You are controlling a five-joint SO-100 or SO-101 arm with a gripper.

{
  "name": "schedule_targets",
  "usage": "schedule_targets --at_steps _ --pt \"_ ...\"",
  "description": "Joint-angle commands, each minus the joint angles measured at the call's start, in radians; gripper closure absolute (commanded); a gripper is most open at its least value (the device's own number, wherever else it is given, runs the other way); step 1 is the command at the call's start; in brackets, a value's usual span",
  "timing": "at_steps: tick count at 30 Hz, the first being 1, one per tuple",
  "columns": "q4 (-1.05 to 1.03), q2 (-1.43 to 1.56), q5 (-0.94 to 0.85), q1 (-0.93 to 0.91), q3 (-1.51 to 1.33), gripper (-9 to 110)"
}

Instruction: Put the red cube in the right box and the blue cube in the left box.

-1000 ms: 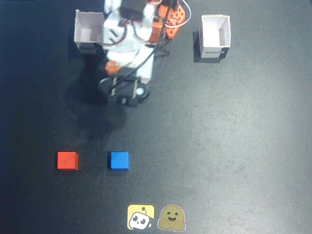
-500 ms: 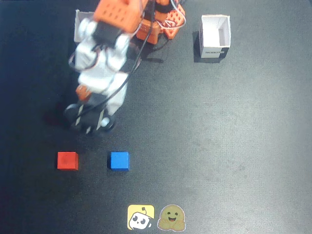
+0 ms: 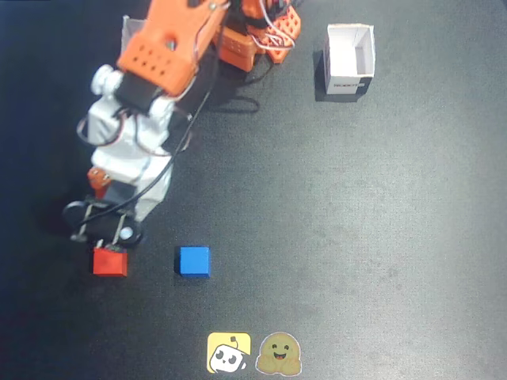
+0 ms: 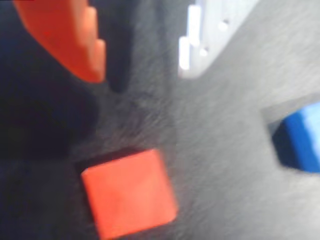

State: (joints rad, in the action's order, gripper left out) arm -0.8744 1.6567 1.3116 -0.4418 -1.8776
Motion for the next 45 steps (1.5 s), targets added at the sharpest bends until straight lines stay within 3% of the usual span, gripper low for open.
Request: schedule_targets --at_steps 1,19,45 --pt "0.009 -0.041 -0.018 -0.018 0.107 90" --pt "-0.078 -0.230 -0.112 0.017 0.348 85" --pt "-0.028 -0.445 -0.158 0.021 0.474 78"
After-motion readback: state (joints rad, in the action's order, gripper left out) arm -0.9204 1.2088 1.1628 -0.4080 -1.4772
